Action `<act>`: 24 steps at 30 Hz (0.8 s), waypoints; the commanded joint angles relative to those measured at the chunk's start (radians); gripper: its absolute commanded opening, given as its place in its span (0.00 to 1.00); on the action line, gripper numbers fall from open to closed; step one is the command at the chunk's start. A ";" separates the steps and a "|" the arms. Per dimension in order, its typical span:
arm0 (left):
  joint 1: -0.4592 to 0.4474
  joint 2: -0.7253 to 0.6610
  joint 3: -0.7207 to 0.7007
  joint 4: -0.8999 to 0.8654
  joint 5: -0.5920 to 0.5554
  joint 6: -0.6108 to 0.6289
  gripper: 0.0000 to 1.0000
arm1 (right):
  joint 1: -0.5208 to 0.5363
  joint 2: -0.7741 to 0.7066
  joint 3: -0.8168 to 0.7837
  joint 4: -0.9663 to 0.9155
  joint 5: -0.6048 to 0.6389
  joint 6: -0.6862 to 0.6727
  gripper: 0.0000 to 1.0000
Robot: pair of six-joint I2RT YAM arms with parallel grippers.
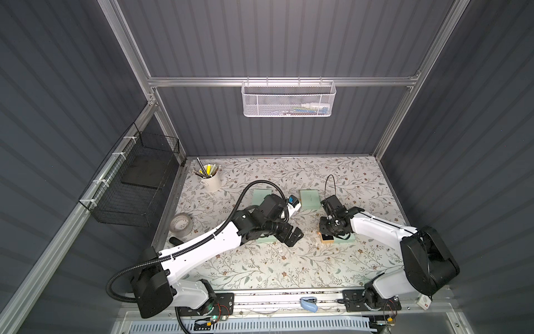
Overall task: Take out the earrings from the drawer-style jewelry box
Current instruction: Pick up the earring from the drawer.
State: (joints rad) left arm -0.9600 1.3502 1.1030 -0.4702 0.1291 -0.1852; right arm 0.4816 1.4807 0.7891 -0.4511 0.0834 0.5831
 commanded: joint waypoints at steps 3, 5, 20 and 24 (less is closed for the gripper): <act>0.007 -0.019 -0.010 -0.007 -0.016 0.024 1.00 | 0.013 -0.004 0.008 -0.021 0.036 0.010 0.21; 0.006 -0.020 -0.011 -0.008 -0.016 0.024 1.00 | 0.014 -0.014 0.004 -0.021 0.035 0.011 0.20; 0.006 -0.019 -0.007 -0.014 -0.044 0.023 1.00 | 0.035 -0.159 -0.011 -0.063 0.027 0.034 0.17; 0.006 -0.023 -0.009 -0.016 -0.064 0.024 1.00 | 0.083 -0.190 0.035 -0.082 0.005 0.039 0.18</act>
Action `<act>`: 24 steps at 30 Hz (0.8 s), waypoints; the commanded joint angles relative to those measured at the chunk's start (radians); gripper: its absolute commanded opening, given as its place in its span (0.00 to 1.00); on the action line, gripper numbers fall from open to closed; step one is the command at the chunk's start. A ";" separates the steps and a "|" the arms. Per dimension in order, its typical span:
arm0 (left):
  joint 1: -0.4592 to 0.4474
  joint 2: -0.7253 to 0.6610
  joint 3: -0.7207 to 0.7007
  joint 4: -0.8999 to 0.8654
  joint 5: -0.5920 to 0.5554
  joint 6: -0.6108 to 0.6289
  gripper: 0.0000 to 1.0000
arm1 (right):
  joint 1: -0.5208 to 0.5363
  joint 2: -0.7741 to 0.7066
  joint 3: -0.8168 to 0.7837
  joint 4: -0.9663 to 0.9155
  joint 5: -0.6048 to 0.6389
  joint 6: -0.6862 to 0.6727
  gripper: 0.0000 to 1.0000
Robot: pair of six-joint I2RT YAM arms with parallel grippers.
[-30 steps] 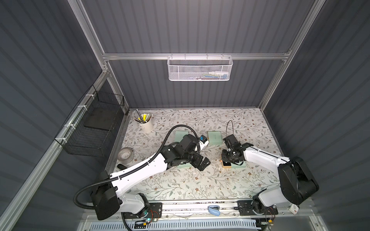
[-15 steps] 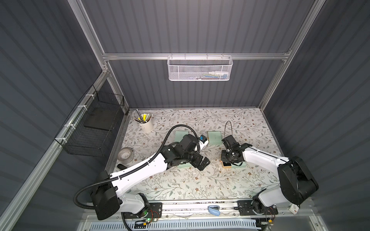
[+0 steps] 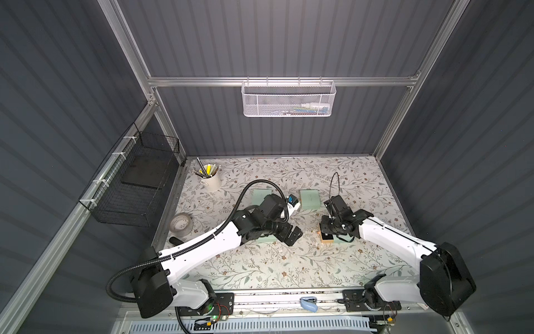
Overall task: Take out the earrings from the drawer-style jewelry box
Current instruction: Pick up the earring from the drawer, then place the earring at the center of the board.
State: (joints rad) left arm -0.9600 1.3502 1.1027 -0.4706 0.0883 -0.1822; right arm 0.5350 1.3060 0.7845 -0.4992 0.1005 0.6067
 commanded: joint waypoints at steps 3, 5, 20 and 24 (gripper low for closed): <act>0.008 -0.022 -0.004 -0.028 -0.070 0.015 1.00 | 0.068 0.010 0.078 -0.014 -0.046 0.028 0.18; 0.008 -0.023 -0.003 -0.039 -0.126 0.002 1.00 | 0.087 0.048 0.099 0.021 -0.073 0.035 0.18; 0.129 0.015 0.037 -0.151 -0.253 -0.144 1.00 | 0.131 0.438 0.331 0.165 -0.170 0.033 0.18; 0.141 0.025 0.045 -0.168 -0.248 -0.152 1.00 | 0.130 0.484 0.356 0.163 -0.151 0.034 0.18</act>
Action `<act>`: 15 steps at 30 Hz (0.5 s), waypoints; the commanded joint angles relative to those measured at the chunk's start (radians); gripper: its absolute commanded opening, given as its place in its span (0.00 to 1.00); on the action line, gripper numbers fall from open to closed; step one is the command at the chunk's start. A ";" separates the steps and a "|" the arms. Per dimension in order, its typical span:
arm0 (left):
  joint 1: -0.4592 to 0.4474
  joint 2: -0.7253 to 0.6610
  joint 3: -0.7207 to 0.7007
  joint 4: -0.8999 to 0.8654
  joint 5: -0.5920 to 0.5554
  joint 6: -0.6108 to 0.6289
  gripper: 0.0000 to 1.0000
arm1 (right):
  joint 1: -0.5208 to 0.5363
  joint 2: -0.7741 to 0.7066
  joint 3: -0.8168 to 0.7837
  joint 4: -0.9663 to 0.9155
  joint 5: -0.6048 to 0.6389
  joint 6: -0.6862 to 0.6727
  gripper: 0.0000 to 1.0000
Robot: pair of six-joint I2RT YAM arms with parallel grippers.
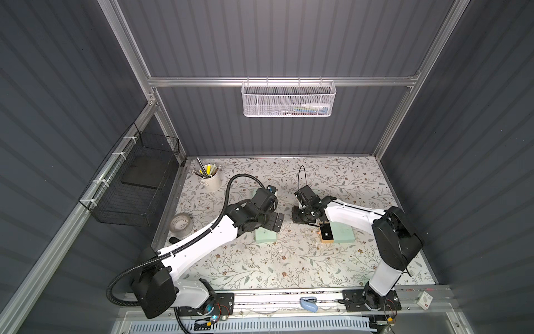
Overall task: Take out the earrings from the drawer-style jewelry box
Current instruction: Place the earring at the center of the board.
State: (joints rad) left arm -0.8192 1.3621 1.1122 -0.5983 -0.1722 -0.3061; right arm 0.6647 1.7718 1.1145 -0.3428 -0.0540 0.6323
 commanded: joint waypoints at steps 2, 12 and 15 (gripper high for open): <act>0.000 0.012 0.036 -0.041 0.013 -0.027 1.00 | -0.001 0.036 0.034 0.004 0.014 0.006 0.18; 0.001 0.009 0.035 -0.034 0.016 -0.018 1.00 | -0.010 0.082 0.061 -0.017 0.024 -0.004 0.20; 0.002 0.013 0.036 -0.034 0.020 -0.016 1.00 | -0.011 0.099 0.073 -0.030 0.028 -0.007 0.20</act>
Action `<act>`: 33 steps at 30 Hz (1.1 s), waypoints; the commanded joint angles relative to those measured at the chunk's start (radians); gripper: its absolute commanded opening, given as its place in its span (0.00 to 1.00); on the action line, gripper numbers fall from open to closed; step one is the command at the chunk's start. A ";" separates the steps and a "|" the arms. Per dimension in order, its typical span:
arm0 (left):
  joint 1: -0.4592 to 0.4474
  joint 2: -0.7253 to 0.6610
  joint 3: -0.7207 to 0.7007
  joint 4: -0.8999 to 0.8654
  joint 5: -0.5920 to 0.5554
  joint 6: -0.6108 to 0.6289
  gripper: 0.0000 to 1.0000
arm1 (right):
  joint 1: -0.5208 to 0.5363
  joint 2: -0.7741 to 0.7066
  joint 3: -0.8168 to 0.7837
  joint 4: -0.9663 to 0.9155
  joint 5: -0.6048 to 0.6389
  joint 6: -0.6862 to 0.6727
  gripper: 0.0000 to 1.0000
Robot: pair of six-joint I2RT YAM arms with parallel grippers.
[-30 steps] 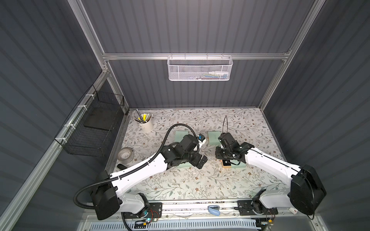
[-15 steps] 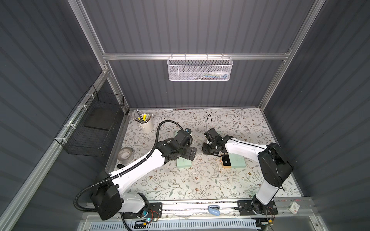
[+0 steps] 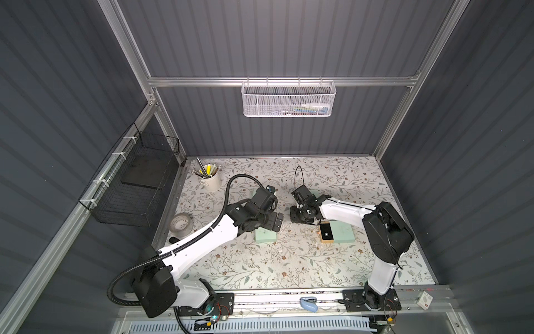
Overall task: Take out the earrings from the drawer-style jewelry box
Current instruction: Place the earring at the center of the board.
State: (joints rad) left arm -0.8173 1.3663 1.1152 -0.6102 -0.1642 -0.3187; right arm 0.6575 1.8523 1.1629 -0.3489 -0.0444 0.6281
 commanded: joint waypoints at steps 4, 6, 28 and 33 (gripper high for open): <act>-0.001 0.008 0.033 -0.021 0.011 -0.001 1.00 | -0.006 0.027 0.028 -0.024 0.025 -0.003 0.21; -0.002 0.009 0.033 -0.019 0.013 0.000 1.00 | -0.008 0.032 0.029 -0.025 0.028 -0.004 0.21; -0.001 0.020 0.034 -0.017 0.039 0.010 1.00 | -0.026 0.099 0.077 -0.035 0.020 -0.019 0.22; -0.002 0.024 0.036 -0.016 0.048 0.011 1.00 | -0.029 0.112 0.087 -0.035 0.022 -0.025 0.22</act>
State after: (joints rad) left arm -0.8173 1.3766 1.1191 -0.6098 -0.1341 -0.3183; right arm 0.6342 1.9411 1.2308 -0.3645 -0.0307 0.6197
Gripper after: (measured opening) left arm 0.997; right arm 0.222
